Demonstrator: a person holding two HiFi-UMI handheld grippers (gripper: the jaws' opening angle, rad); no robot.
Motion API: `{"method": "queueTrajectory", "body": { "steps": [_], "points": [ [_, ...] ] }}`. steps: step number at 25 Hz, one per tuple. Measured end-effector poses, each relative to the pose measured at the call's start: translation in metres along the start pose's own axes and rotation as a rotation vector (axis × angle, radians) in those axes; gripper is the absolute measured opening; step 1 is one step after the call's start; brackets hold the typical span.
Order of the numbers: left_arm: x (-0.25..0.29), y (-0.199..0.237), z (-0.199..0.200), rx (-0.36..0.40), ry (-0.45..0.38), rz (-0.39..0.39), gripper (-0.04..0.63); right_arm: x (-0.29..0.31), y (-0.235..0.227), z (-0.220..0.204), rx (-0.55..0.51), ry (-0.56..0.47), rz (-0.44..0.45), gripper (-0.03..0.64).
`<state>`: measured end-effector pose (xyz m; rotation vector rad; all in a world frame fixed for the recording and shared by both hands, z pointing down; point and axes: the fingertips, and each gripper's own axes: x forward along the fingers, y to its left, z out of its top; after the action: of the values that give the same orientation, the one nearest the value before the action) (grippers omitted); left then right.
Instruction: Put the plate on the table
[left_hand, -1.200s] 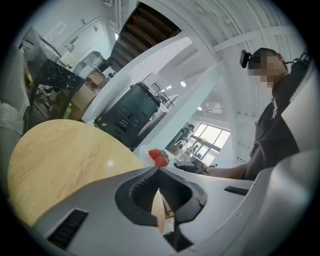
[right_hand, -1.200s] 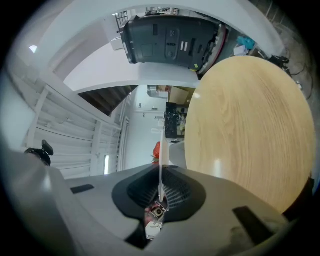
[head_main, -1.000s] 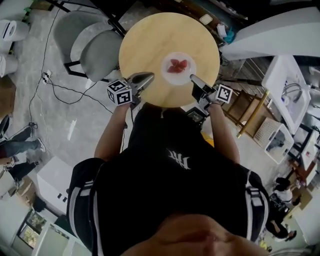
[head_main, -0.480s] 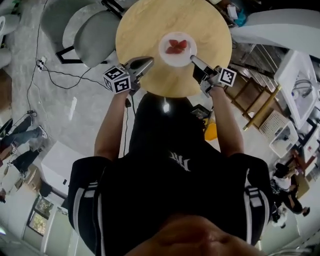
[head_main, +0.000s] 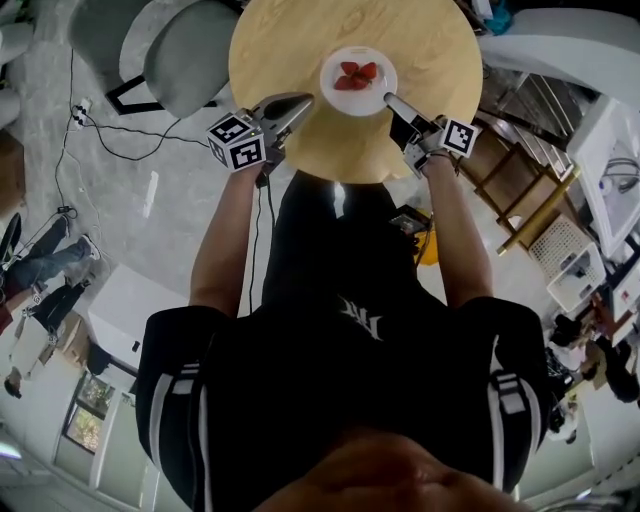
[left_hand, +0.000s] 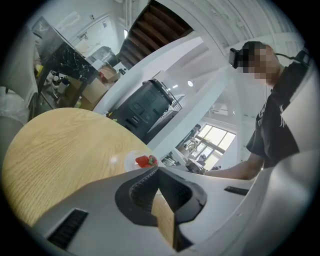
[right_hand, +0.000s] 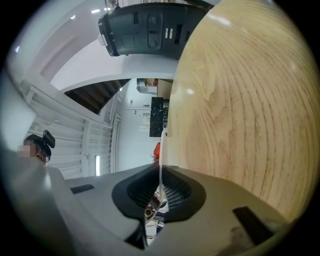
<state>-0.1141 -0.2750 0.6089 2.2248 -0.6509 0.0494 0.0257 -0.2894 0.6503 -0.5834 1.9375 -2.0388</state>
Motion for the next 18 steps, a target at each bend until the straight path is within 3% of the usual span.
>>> {"method": "queueTrajectory", "body": {
  "steps": [18],
  "points": [
    [0.007, 0.007, -0.015, -0.012, 0.005, 0.007, 0.002, 0.004, -0.026, -0.002, 0.005, 0.015, -0.063, 0.018]
  ]
}}
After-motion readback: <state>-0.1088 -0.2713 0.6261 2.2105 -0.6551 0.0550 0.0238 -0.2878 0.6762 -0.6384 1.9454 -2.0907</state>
